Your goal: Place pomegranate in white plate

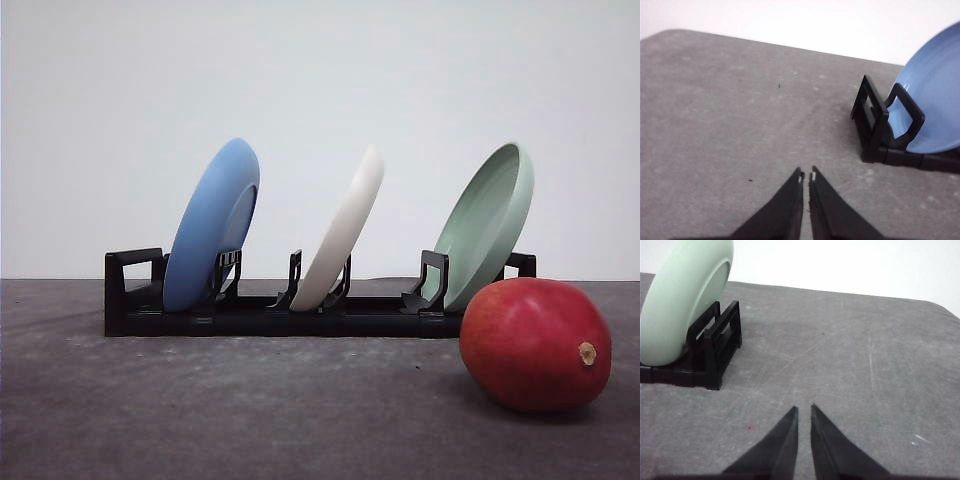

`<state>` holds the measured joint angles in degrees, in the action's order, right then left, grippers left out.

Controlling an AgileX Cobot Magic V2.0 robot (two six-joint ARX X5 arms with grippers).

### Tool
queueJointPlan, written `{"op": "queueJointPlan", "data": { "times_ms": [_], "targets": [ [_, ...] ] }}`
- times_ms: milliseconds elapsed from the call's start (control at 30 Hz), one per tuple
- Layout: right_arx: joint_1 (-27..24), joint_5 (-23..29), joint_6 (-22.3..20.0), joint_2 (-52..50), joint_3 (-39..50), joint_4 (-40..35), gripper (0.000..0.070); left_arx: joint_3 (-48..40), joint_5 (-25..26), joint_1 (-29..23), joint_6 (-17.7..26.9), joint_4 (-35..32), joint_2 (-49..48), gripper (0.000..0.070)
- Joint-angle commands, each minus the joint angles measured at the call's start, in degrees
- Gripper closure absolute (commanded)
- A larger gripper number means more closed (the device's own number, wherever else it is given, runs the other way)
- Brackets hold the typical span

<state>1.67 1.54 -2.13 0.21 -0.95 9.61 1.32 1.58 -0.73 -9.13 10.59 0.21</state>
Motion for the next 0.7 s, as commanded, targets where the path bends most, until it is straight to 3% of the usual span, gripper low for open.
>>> {"op": "queueJointPlan", "data": {
  "times_ms": [0, 167, 300, 500, 667],
  "targets": [
    [0.02, 0.0, 0.68, 0.0, 0.31, -0.68, 0.0658, -0.63, -0.11, -0.04, -4.48, -0.02, -0.04, 0.07],
    [0.02, -0.02, 8.37, 0.0, 0.24, -1.43, 0.0659, -0.63, -0.11, -0.04, -12.07, -0.5, -0.04, 0.07],
    [0.02, -0.02, 14.3, 0.0, -0.2, -5.34, 0.0672, -0.37, -0.11, -0.04, -15.76, -5.35, -0.02, 0.07],
    [0.02, -0.02, 17.58, 0.0, -5.43, -2.64, 0.0696, 4.36, -0.11, -0.04, -15.47, -7.08, 0.07, 0.0699],
    [0.02, -0.21, 21.81, 0.06, -12.43, 2.54, 0.0696, 11.23, -0.11, -0.04, -13.44, -3.58, 1.12, 0.0698]
  ]
}}
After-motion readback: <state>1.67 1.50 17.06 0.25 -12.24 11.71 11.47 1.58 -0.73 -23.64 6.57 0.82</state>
